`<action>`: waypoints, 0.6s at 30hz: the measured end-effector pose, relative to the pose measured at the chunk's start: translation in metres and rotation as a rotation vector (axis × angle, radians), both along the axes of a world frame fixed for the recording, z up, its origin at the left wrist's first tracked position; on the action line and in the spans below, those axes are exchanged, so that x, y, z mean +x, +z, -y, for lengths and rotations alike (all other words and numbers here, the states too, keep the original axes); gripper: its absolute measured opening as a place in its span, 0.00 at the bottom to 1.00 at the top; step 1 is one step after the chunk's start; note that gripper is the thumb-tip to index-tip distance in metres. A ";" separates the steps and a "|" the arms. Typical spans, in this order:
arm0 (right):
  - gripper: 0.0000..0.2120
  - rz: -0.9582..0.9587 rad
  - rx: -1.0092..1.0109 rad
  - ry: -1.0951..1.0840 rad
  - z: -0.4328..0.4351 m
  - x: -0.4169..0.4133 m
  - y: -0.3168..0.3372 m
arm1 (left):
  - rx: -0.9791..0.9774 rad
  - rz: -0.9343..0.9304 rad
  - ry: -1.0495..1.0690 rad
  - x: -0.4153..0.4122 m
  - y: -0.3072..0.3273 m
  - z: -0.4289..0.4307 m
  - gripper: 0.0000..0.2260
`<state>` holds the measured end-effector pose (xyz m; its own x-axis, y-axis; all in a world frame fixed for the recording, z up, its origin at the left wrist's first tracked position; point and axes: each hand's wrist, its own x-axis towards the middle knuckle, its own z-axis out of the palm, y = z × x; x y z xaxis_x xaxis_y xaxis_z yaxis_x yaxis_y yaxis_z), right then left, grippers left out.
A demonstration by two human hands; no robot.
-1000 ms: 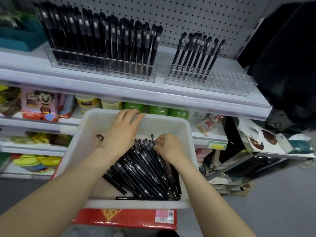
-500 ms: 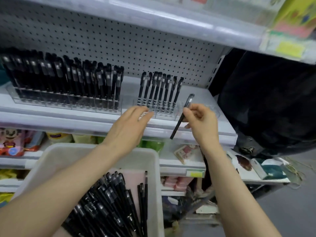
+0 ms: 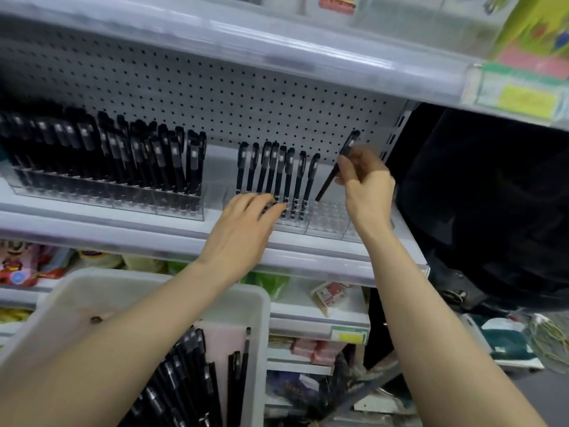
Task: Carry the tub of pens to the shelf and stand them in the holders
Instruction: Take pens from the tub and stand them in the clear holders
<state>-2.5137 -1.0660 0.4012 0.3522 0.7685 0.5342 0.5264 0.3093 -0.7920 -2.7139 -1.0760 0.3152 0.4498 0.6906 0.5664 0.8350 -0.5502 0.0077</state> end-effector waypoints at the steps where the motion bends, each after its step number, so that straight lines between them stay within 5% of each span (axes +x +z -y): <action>1: 0.06 0.011 0.000 0.015 -0.003 0.000 -0.002 | -0.003 0.003 0.004 0.001 0.000 0.000 0.23; 18: 0.07 0.275 -0.203 -0.012 -0.007 -0.006 -0.027 | -0.035 0.014 -0.028 -0.003 -0.003 0.001 0.25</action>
